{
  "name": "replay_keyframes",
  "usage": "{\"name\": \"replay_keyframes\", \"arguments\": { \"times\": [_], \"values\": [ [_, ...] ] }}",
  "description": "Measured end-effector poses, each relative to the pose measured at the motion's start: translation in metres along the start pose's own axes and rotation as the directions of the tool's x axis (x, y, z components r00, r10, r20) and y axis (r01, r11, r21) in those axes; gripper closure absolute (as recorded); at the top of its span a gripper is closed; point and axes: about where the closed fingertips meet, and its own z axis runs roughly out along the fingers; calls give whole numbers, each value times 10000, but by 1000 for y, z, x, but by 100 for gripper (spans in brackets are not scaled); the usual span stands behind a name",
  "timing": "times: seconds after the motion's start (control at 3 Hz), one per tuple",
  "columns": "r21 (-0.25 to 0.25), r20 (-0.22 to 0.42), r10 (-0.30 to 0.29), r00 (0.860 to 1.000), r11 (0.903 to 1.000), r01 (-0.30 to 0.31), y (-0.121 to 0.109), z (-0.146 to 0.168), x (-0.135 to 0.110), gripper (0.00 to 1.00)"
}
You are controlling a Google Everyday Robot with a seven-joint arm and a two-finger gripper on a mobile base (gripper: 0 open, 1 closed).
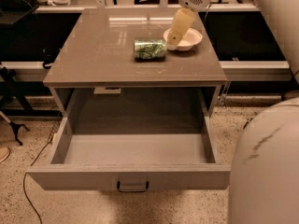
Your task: Place green can into top drawer
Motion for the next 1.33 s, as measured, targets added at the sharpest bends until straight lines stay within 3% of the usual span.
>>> {"name": "replay_keyframes", "arguments": {
  "times": [0.67, 1.33],
  "values": [
    [-707, 23, -888, 9960, 9935, 887, -3, 73, -44, 0],
    [-1639, 92, -973, 9952, 9817, 975, 3, 132, -54, 0]
  ]
}}
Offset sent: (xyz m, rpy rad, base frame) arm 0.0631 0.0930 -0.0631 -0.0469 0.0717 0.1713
